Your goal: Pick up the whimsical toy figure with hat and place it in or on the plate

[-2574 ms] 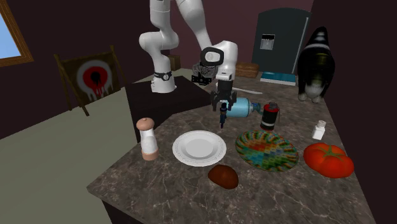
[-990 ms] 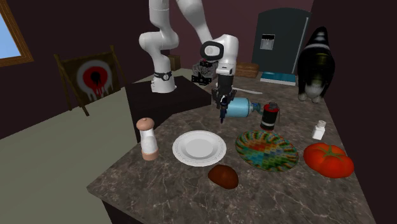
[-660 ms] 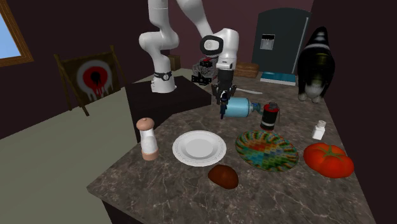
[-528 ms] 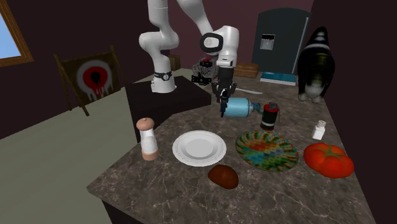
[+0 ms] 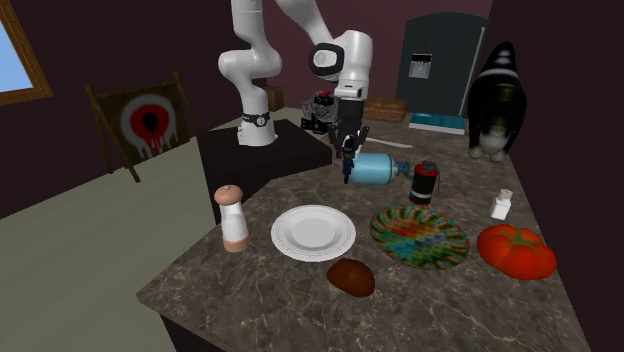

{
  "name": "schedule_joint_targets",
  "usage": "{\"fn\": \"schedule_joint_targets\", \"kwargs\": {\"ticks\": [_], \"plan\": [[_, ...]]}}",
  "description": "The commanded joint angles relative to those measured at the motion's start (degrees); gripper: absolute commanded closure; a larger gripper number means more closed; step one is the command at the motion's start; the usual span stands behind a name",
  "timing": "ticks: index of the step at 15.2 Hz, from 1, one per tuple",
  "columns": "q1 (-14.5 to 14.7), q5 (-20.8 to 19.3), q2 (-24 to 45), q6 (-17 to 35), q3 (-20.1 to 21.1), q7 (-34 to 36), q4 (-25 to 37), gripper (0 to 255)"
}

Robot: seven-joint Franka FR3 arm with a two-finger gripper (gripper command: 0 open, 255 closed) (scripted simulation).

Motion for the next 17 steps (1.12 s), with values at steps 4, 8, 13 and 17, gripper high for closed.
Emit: {"fn": "schedule_joint_targets", "kwargs": {"ticks": [4, 8, 13, 17], "plan": [[-4.6, 2.2, 0.1, 0.4, -2.2, -8.9, 1.8, 255], [-8.0, 3.6, 1.6, 0.1, -3.8, -15.3, 5.0, 255], [-11.4, 4.7, 4.7, -0.2, -5.4, -21.7, 9.6, 255], [-10.8, 2.5, 7.0, 2.0, -6.3, -19.8, 9.3, 255]]}}
